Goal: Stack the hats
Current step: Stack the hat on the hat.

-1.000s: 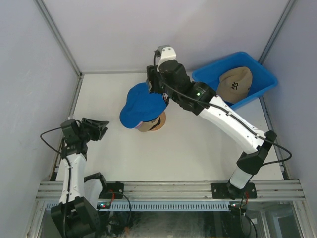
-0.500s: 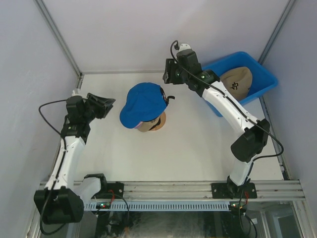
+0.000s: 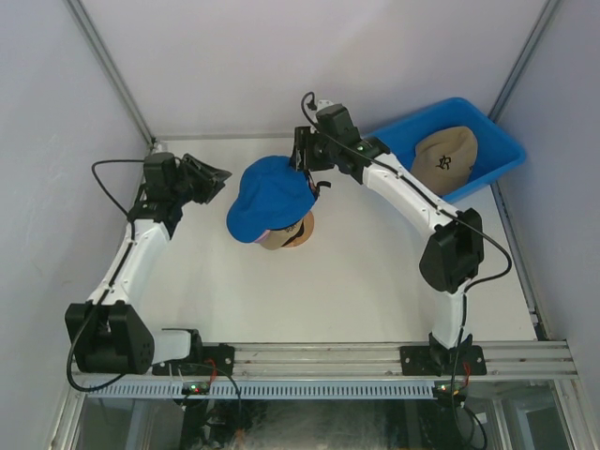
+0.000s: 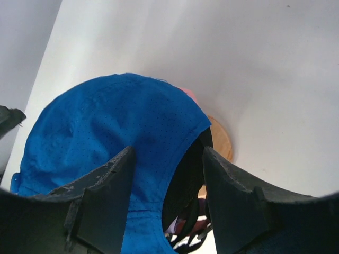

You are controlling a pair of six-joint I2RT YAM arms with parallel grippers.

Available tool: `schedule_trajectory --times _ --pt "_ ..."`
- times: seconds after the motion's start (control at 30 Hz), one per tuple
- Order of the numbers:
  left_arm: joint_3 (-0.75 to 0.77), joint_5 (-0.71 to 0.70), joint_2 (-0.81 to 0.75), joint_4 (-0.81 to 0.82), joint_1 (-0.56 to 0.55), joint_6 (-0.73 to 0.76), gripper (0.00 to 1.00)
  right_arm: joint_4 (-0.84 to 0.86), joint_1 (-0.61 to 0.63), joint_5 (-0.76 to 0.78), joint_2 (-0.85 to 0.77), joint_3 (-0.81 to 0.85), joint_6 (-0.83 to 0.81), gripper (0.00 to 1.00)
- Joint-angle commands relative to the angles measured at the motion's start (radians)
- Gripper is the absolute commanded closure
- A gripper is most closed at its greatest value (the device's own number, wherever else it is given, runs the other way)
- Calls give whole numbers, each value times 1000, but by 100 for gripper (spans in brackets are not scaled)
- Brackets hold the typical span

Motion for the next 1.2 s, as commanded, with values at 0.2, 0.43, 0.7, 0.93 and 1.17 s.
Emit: schedule_trajectory --times 0.2,0.43,0.7,0.93,1.17 --pt "124 20 111 8 -20 75 56 29 -12 0 52 3 33 47" --pt "151 31 149 24 -37 82 56 -5 -35 13 102 41 26 47" --pt "140 32 157 43 -65 76 56 -46 -52 18 153 107 17 47" --pt "114 18 126 50 -72 72 56 -52 -55 38 122 130 14 47" --pt "111 -67 68 6 -70 73 56 -57 -80 82 69 181 29 46"
